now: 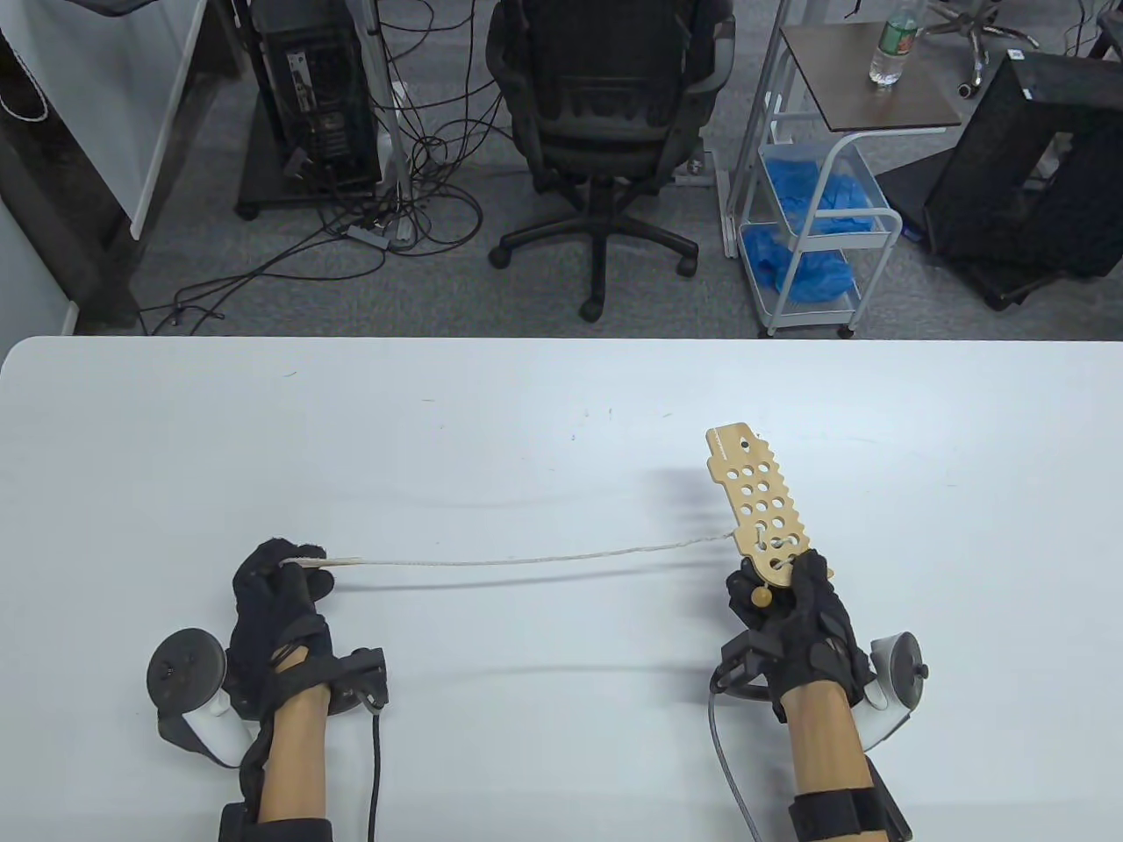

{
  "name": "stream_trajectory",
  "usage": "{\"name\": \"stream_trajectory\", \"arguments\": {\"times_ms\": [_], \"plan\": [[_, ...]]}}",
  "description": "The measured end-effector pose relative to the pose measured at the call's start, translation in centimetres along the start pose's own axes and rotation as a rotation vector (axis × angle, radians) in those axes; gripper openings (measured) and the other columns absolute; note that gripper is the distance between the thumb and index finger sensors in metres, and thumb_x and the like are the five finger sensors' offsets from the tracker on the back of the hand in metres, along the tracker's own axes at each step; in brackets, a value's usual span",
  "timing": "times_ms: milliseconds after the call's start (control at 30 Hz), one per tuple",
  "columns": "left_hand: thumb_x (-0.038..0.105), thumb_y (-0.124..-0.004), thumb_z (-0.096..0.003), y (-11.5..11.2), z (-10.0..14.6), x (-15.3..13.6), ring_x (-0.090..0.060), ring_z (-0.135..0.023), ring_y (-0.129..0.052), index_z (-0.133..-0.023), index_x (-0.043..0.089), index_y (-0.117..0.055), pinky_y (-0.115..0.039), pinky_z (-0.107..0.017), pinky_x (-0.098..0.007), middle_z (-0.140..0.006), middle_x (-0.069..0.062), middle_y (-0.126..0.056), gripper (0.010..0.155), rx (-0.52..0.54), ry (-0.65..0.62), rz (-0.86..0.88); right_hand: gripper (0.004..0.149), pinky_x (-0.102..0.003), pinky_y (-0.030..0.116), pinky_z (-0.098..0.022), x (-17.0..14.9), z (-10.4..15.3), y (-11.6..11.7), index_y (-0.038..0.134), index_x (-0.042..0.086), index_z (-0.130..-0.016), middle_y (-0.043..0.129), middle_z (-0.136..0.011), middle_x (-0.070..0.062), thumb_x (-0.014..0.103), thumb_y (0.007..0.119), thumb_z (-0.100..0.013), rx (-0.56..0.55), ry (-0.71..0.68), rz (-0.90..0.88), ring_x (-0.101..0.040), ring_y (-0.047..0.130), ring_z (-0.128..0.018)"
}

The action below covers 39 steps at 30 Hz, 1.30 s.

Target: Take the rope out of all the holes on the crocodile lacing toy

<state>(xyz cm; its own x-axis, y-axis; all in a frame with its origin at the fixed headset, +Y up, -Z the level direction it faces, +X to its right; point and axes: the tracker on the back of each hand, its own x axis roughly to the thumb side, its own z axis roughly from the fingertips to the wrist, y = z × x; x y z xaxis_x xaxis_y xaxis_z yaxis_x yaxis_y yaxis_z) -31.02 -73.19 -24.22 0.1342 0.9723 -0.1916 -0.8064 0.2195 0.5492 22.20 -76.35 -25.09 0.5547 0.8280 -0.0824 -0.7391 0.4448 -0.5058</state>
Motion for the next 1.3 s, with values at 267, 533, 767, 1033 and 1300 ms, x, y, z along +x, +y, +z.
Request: {"name": "stream_trajectory", "arguments": {"times_ms": [267, 533, 767, 1033, 1300], "plan": [[0.035, -0.07, -0.0537, 0.4, 0.0, -0.3, -0.009, -0.068, -0.098, -0.097, 0.044, -0.065, -0.075, -0.068, -0.05, -0.085, 0.01, -0.095, 0.045, 0.024, 0.028, 0.083, 0.051, -0.063, 0.069, -0.053, 0.0, 0.0, -0.1, 0.073, 0.004, -0.081, 0.091, -0.068, -0.02, 0.042, 0.069, -0.047, 0.003, -0.009, -0.033, -0.039, 0.095, -0.055], [0.037, -0.074, -0.0511, -1.2, 0.3, 0.4, -0.01, -0.06, -0.101, -0.095, 0.038, -0.073, -0.077, -0.064, -0.052, -0.075, 0.007, -0.1, 0.044, -0.073, -0.024, 0.088, 0.051, -0.062, 0.07, -0.052, -0.6, 0.3, 0.9, 0.073, 0.004, -0.079, 0.091, -0.065, -0.018, 0.043, 0.07, -0.047, 0.064, -0.058, 0.056, -0.038, 0.096, -0.053], [0.04, -0.078, -0.05, -3.6, 1.2, 1.2, -0.01, -0.056, -0.101, -0.092, 0.036, -0.077, -0.077, -0.064, -0.052, -0.07, 0.008, -0.102, 0.042, -0.211, -0.113, 0.013, 0.051, -0.063, 0.069, -0.051, -2.2, 1.4, 3.3, 0.073, 0.002, -0.079, 0.091, -0.065, -0.021, 0.042, 0.075, -0.047, 0.202, -0.035, 0.079, -0.04, 0.095, -0.053], [0.043, -0.08, -0.0486, -7.2, 3.1, 2.0, -0.011, -0.057, -0.104, -0.088, 0.036, -0.084, -0.078, -0.063, -0.054, -0.07, 0.007, -0.106, 0.04, -0.398, -0.222, -0.071, 0.049, -0.064, 0.07, -0.05, -4.1, 3.2, 6.5, 0.075, 0.003, -0.078, 0.092, -0.065, -0.02, 0.036, 0.084, -0.043, 0.46, -0.057, 0.206, -0.04, 0.097, -0.053], [0.038, -0.078, -0.05, -10.0, 4.6, 1.7, -0.014, -0.063, -0.102, -0.09, 0.037, -0.084, -0.075, -0.064, -0.056, -0.077, 0.005, -0.104, 0.041, -0.636, -0.23, -0.01, 0.047, -0.064, 0.071, -0.049, -5.7, 5.0, 8.8, 0.079, 0.005, -0.077, 0.095, -0.064, -0.021, 0.034, 0.083, -0.041, 0.666, -0.108, 0.267, -0.041, 0.098, -0.051]]}}
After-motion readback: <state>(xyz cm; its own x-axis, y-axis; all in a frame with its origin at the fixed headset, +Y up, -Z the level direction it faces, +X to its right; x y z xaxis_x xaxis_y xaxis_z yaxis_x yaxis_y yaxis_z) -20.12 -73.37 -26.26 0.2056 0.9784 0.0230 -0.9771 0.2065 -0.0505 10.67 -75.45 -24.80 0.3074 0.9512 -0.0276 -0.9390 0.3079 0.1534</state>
